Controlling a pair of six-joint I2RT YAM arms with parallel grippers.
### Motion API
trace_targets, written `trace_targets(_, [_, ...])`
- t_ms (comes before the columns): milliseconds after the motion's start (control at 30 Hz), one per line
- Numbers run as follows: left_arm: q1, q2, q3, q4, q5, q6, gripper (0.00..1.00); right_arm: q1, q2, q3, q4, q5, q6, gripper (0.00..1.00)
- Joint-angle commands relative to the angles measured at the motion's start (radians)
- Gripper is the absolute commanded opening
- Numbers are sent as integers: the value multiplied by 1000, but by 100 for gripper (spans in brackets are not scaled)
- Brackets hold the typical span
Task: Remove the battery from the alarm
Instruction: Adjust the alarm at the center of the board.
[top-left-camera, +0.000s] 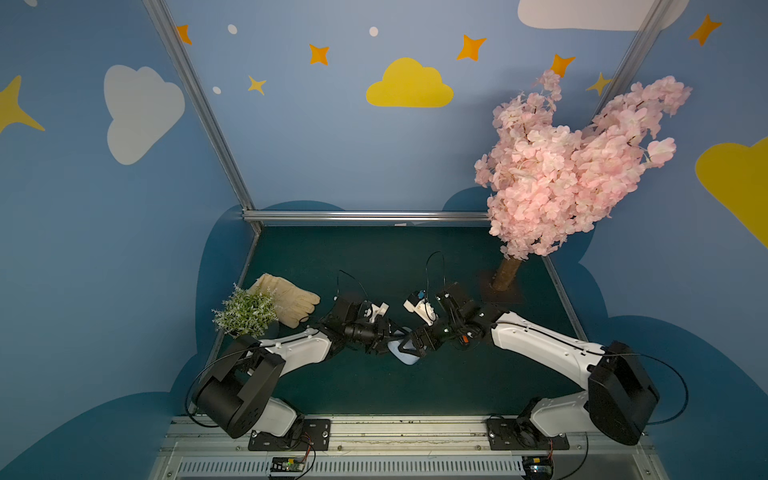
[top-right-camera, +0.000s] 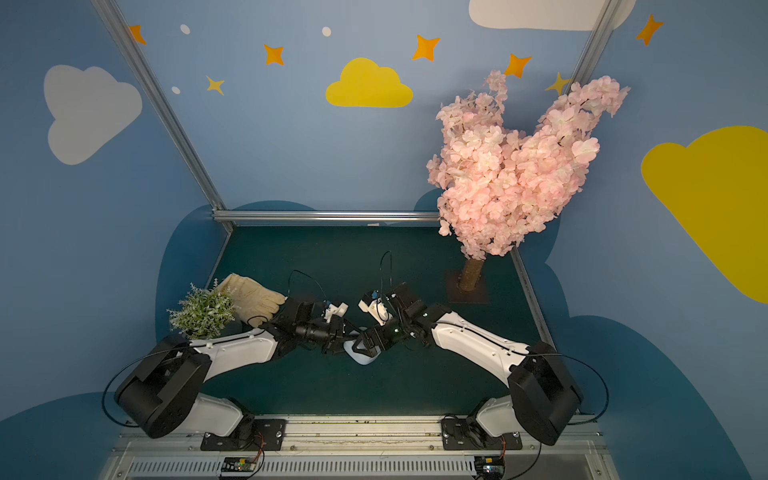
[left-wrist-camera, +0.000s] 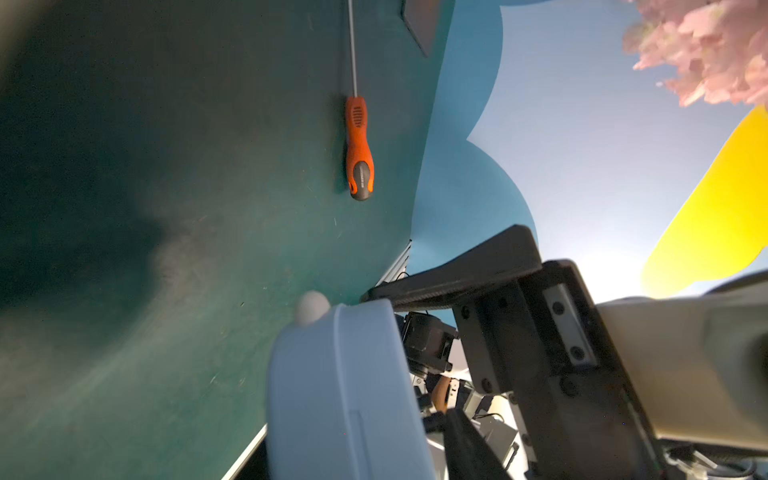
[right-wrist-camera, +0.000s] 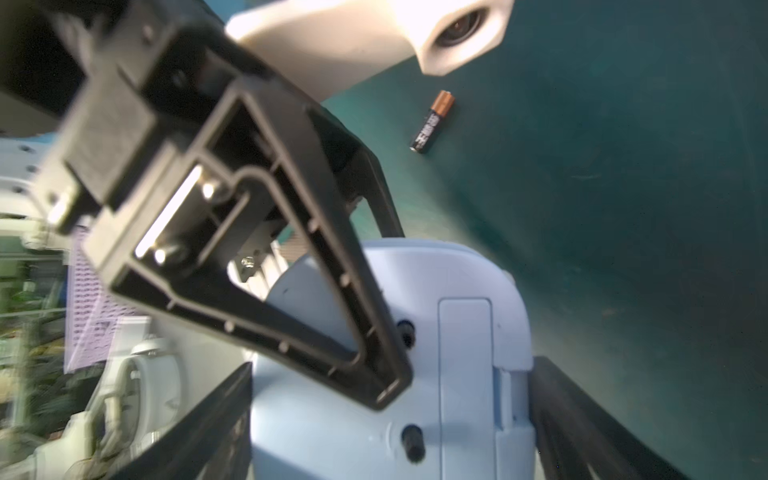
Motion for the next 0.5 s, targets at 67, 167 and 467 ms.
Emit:
trace_targets(67, [-4, 31, -8, 94, 54, -22, 29, 15, -32, -4, 27, -6, -41, 77])
trace_targets(167, [-1, 40, -8, 88, 50, -29, 26, 34, -80, -14, -9, 40, -95, 98])
trace_targets(467, [48, 42, 18, -49, 84, -75, 23, 205, -275, -167, 118, 387, -274, 98])
